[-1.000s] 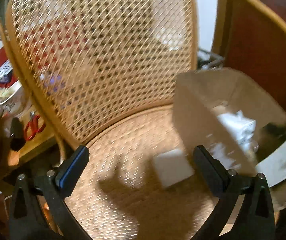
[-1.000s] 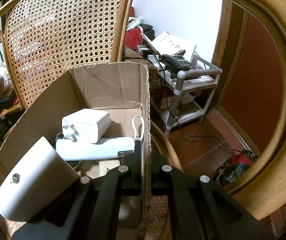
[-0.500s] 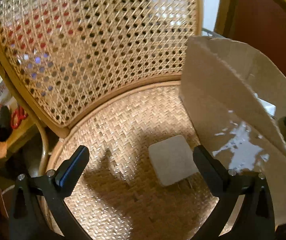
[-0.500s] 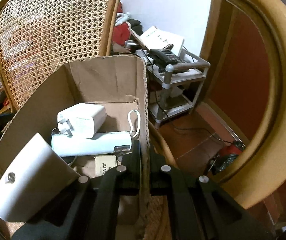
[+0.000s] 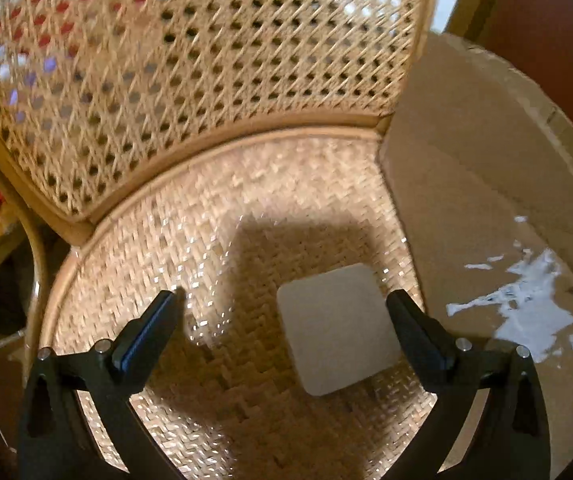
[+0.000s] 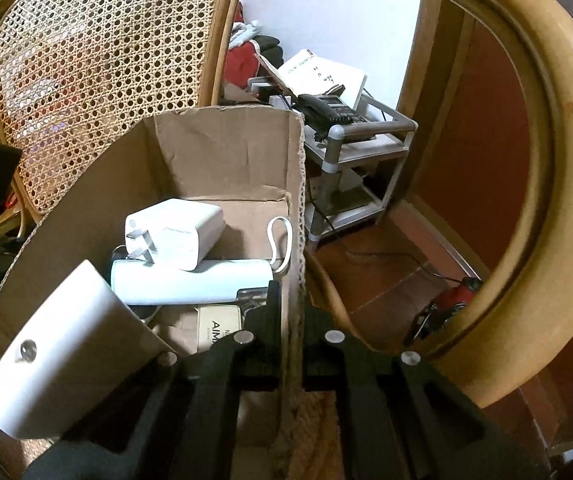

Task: Organize rigid objects
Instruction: 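Move the left gripper to the seat and grasp the last white charger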

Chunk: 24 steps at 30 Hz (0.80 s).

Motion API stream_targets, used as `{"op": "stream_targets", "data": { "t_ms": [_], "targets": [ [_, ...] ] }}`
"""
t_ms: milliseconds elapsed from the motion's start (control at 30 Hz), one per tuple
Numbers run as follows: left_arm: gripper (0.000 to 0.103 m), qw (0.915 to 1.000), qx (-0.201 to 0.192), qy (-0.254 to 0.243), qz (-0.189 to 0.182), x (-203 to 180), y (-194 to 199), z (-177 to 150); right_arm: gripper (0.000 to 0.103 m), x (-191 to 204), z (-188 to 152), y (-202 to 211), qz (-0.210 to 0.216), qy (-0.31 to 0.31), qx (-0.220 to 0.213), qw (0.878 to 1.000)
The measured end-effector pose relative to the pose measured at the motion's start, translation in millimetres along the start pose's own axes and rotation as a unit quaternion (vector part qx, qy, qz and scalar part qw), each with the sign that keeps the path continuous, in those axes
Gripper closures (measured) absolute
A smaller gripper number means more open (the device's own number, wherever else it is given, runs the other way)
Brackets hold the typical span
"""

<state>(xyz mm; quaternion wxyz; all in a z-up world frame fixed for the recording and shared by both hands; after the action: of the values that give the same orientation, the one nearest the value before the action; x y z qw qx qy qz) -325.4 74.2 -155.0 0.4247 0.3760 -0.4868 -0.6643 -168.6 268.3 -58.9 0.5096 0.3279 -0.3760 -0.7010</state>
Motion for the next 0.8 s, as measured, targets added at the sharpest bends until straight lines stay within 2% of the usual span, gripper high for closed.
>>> {"op": "stream_targets", "data": {
  "t_ms": [33, 67, 300, 533, 667, 800],
  "targets": [
    [0.0, 0.9994, 0.002, -0.013, 0.032, -4, -5, -1, 0.095, 0, 0, 0, 0.001, 0.0, 0.0, 1.0],
    [0.0, 0.9991, -0.014, -0.017, 0.035, -5, -4, -1, 0.095, 1, 0, 0, 0.001, 0.001, 0.0, 1.0],
    [0.0, 0.9995, -0.012, -0.015, 0.027, -7, -9, 2, 0.094, 1, 1, 0, 0.001, 0.003, -0.001, 1.0],
    [0.0, 0.999, -0.03, -0.024, 0.023, -8, -11, 1, 0.094, 5, 6, -3, 0.003, 0.012, 0.007, 1.0],
    [0.0, 0.999, -0.035, -0.003, 0.029, 12, -8, -6, 0.094, 11, 8, -6, 0.019, 0.026, 0.006, 0.999],
    [0.0, 0.999, -0.033, 0.004, 0.031, 30, -7, -8, 0.093, 17, 11, -10, 0.054, 0.042, 0.004, 0.998]
  ]
}}
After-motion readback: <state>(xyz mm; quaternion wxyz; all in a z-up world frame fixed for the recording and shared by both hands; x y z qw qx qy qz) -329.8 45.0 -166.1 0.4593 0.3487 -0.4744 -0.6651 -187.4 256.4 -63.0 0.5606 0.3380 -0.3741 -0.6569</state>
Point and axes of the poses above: each gripper's, at about its wrist camera, not at the fingertips, and y roughly against the way its jaws point, x to its left, z to its top, the point moved 3 cm from there along -y, roughly the way its jaws point, and after that the axes turned 12 degrees about x, right-handed, at the moved point
